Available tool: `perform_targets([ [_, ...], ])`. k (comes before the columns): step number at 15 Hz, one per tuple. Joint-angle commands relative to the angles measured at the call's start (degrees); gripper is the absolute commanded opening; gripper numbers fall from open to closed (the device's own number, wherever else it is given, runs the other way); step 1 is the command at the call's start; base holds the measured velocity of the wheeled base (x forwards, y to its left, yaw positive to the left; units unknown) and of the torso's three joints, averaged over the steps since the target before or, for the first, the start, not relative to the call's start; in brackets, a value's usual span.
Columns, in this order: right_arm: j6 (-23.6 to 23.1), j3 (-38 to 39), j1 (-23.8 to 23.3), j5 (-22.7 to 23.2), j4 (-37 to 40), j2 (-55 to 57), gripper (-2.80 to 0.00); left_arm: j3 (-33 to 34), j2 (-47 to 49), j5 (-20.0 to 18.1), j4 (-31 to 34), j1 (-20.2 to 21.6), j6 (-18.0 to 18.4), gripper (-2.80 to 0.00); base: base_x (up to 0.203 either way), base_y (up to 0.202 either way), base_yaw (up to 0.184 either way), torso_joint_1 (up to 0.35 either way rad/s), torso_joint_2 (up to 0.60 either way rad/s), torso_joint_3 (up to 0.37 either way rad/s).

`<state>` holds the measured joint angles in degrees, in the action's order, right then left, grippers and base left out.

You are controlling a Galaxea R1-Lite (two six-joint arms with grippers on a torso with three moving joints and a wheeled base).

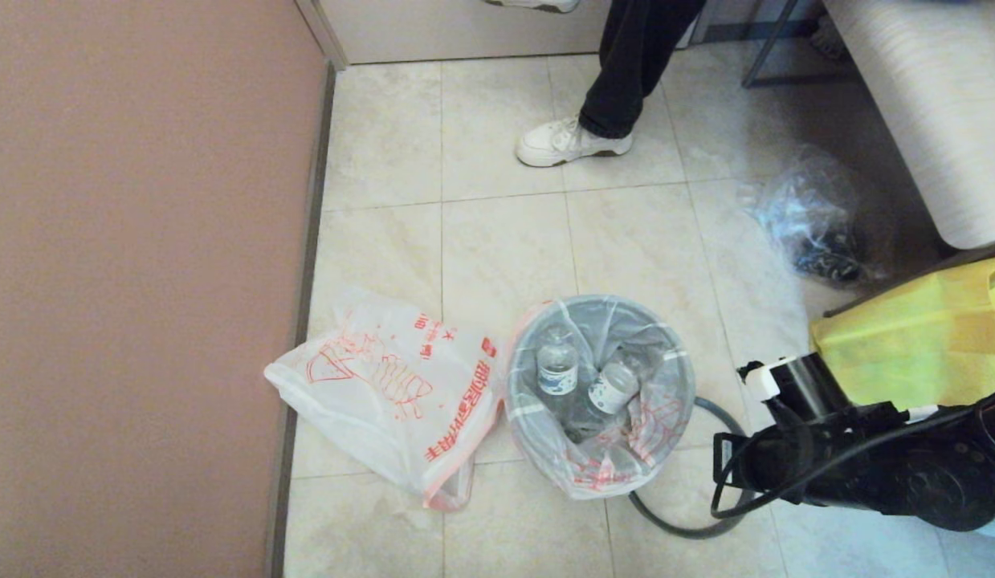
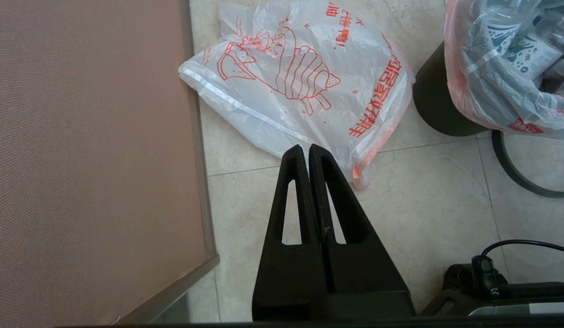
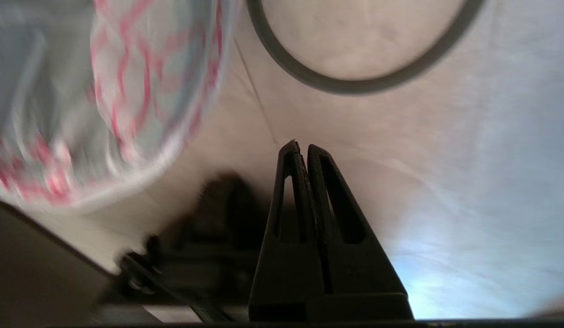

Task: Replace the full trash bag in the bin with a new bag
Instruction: Place the trash bag on the floor

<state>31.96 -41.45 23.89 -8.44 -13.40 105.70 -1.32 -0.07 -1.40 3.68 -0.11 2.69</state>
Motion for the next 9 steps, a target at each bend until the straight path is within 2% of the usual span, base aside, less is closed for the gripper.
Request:
perform_targets([
  [1, 2.39, -0.69, -0.48, 1.85, -1.01, 2.87, -2.8, 0.0, 0.07, -0.01, 0.01, 0.02, 0.03, -2.8, 0.0, 0.0, 0.0, 0.0, 0.0, 0.0],
  [3, 8.81, -1.38, -0.43, 8.88, -0.78, 2.17, -2.8, 0.0, 0.07, -0.01, 0.01, -0.05, 0.03, -2.8, 0.0, 0.0, 0.0, 0.0, 0.0, 0.0],
  [4, 10.76, -1.51, -0.51, 10.39, -0.77, 2.11, 0.0, 0.0, 0.07, -0.01, 0.01, 0.01, 0.03, -2.8, 0.0, 0.0, 0.0, 0.0, 0.0, 0.0],
  [9, 14.31, -3.45, -0.6, 10.62, -0.61, 4.6, 0.0, 0.0, 0.07, -0.01, 0.01, 0.02, 0.03, -2.8, 0.0, 0.0, 0.0, 0.0, 0.0, 0.0],
])
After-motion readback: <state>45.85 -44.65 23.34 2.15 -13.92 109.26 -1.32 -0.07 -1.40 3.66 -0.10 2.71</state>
